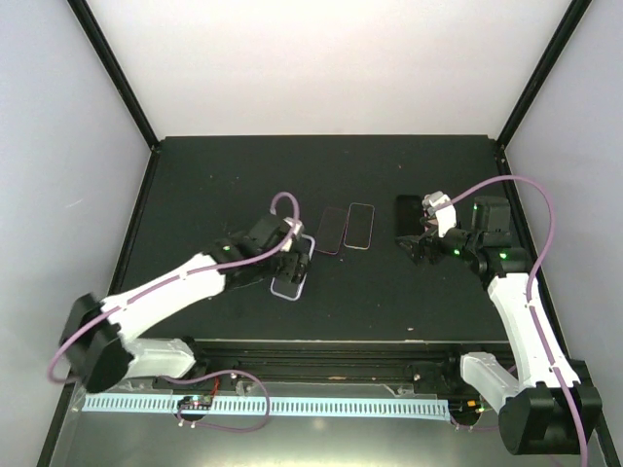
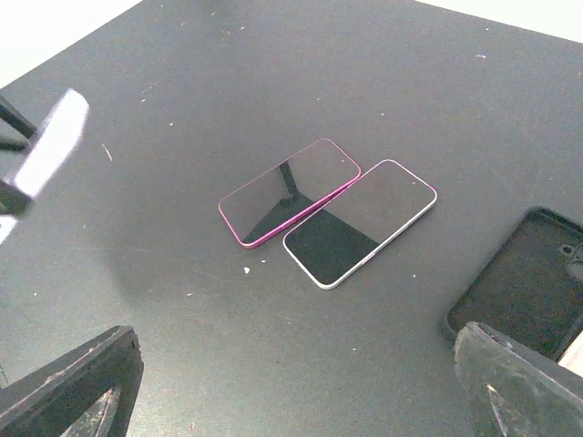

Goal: Take the phone out of the phone case

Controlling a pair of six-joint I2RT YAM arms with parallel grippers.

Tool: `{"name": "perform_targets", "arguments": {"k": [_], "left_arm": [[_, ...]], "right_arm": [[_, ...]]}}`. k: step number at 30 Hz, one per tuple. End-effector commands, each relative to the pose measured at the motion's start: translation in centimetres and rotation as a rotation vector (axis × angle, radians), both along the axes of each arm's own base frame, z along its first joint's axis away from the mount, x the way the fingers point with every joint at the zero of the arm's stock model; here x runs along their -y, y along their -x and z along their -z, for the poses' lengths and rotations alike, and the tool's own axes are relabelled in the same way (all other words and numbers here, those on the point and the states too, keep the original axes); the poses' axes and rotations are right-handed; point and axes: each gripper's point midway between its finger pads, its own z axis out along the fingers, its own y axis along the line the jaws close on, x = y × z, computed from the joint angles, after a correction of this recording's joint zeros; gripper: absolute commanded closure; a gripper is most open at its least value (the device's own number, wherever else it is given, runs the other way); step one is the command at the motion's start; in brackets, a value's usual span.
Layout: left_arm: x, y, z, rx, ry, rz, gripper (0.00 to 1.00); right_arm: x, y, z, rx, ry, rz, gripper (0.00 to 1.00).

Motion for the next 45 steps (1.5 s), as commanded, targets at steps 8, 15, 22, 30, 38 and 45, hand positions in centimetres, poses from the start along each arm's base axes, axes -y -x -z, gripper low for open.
{"name": "perform_targets", "arguments": {"k": [8, 15, 22, 30, 38, 45], "left_arm": [[2.0, -1.8, -16.5, 0.482, 0.714, -0.11, 0.52], [1.9, -2.9, -18.9, 0.566, 0.819, -0.164, 0.55], [1.3, -3.3, -19.3, 0.593, 0.851, -0.22, 0.54], [-0.3, -3.5, -19.1, 0.631, 0.876, -0.313, 0.53], [-2.9, -3.0, -19.9, 0.675, 0.898, -0.439, 0.55], [-3.8, -2.9, -20.9, 0.695, 0.931, -0.495, 0.55]], "right_arm": [[0.5, -0.8, -4.5, 0.095, 0.006, 0.05, 0.0], [-4.5, -0.2, -6.9, 0.041, -0.003, -0.143, 0.0], [-9.8, 0.2, -6.8, -0.027, -0.009, -0.33, 0.18], [-13.2, 1.6, -7.3, 0.127, 0.102, -0.427, 0.16], [-17.5, 1.1, -8.3, 0.106, 0.065, -0.403, 0.26], [-21.7, 2.8, -6.7, 0.046, 0.083, -0.457, 0.37]]}}
